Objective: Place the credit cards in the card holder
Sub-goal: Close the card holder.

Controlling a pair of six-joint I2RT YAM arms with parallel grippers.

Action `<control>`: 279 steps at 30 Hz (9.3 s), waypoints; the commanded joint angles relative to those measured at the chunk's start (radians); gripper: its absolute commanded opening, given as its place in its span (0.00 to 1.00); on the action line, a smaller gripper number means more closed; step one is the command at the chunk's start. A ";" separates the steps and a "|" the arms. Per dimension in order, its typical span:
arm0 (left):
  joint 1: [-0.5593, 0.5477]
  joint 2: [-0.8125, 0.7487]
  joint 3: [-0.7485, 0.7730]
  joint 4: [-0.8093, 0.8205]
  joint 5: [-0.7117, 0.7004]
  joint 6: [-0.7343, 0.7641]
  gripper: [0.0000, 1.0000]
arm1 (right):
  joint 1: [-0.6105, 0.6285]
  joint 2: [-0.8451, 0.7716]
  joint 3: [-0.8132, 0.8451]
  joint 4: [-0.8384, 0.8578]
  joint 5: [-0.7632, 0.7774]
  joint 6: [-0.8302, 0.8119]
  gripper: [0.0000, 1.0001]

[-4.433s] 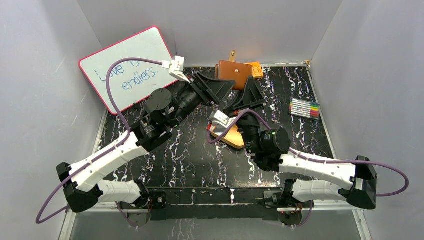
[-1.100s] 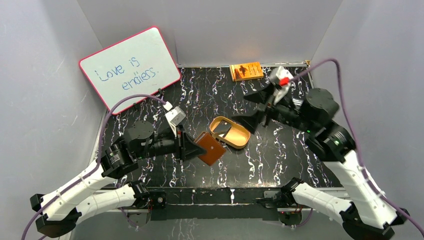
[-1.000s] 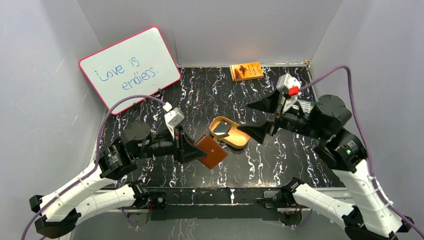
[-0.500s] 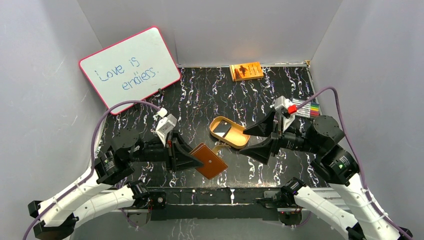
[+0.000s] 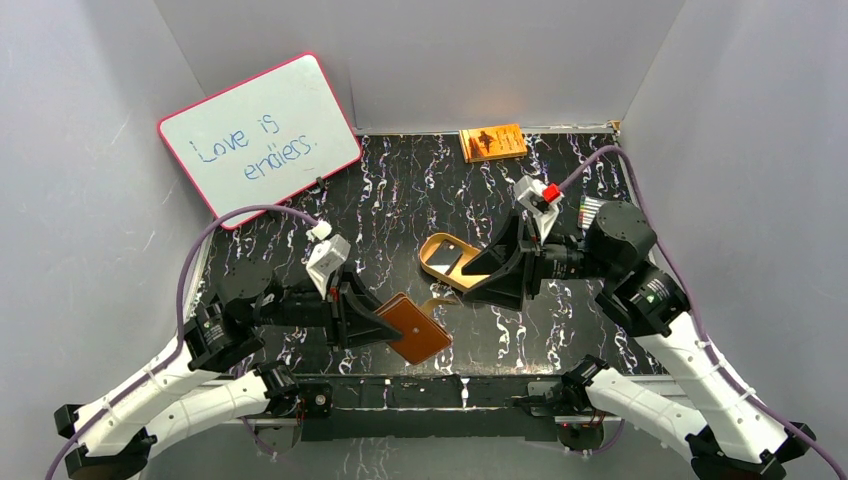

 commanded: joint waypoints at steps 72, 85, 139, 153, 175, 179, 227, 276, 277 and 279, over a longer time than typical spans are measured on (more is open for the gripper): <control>0.001 0.027 0.076 -0.040 -0.171 -0.024 0.00 | 0.002 0.054 0.010 0.025 0.062 0.016 0.35; 0.000 0.028 0.075 -0.039 -0.171 -0.025 0.00 | 0.003 0.053 0.007 0.036 0.051 0.021 0.24; 0.000 0.188 0.236 -0.253 -0.530 -0.032 0.00 | 0.003 0.202 0.243 -0.262 0.180 -0.219 0.00; 0.000 0.290 0.296 -0.259 -0.603 -0.138 0.00 | 0.019 0.218 0.169 -0.179 0.183 -0.217 0.00; 0.001 0.318 0.275 -0.186 -0.643 -0.175 0.00 | 0.168 0.265 0.149 -0.184 0.416 -0.233 0.00; 0.000 0.312 0.271 -0.183 -0.641 -0.176 0.00 | 0.173 0.268 0.149 -0.191 0.435 -0.235 0.00; 0.001 0.279 0.234 -0.054 -0.474 -0.192 0.00 | 0.264 0.323 0.150 -0.195 0.559 -0.226 0.00; 0.000 0.254 0.199 -0.010 -0.427 -0.218 0.00 | 0.354 0.338 0.152 -0.213 0.570 -0.198 0.05; 0.001 0.254 0.197 -0.010 -0.428 -0.218 0.00 | 0.354 0.337 0.152 -0.215 0.562 -0.196 0.07; 0.001 0.254 0.193 -0.009 -0.430 -0.218 0.00 | 0.354 0.332 0.152 -0.219 0.552 -0.193 0.10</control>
